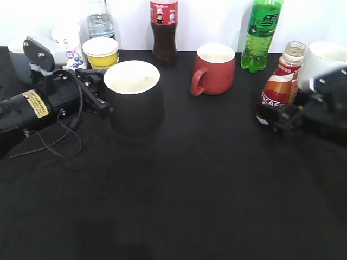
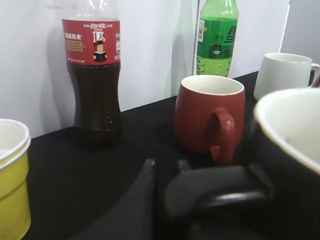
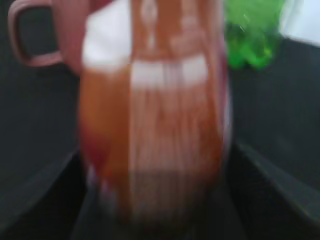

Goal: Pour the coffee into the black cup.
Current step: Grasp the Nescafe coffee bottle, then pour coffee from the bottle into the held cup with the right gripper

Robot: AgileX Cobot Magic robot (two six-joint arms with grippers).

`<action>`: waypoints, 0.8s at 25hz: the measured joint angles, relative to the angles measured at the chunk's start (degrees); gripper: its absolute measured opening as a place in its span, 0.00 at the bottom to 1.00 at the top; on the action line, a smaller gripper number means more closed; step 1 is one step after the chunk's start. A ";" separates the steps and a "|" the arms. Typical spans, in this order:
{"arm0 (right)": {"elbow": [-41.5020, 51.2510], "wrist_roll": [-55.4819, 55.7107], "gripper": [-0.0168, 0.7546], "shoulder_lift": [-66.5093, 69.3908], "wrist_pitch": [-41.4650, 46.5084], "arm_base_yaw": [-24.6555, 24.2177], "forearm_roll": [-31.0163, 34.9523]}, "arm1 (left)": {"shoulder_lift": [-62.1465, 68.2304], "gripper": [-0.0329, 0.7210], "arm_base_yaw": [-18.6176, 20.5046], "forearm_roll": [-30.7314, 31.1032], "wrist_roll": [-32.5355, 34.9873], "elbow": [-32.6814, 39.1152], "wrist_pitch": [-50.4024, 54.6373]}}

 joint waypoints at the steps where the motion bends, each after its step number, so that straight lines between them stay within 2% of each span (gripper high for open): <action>1: -1.84 0.59 0.89 1.15 0.00 0.00 -0.80 | 0.00 0.13 0.00 0.00 0.00 0.00 0.00; 4: -5.47 3.58 0.86 4.27 -1.37 0.00 -3.47 | 0.00 0.13 0.00 0.00 0.00 0.00 0.00; 6: -6.00 3.89 0.73 4.49 -1.95 0.00 -4.84 | 0.00 0.13 0.00 0.00 0.00 0.00 0.00; 7: -6.11 3.89 0.71 4.59 -2.12 0.00 -5.66 | 0.00 0.13 0.00 0.00 0.00 0.00 0.00; 12: -6.21 4.10 0.71 4.59 -2.82 0.00 -7.38 | 0.00 0.13 0.00 0.14 -0.05 0.00 0.00; 15: -6.21 4.76 0.71 -0.43 -1.68 0.00 -13.39 | 0.00 0.12 -0.15 5.40 -2.67 0.00 0.00; 17: -6.21 5.27 0.71 -8.48 -0.43 0.00 -16.36 | 0.00 0.12 -2.33 5.46 -3.88 -0.05 0.00; 20: -6.16 6.01 0.71 -18.04 3.41 0.00 -21.82 | 0.00 0.12 -9.14 5.68 -5.64 -1.75 1.74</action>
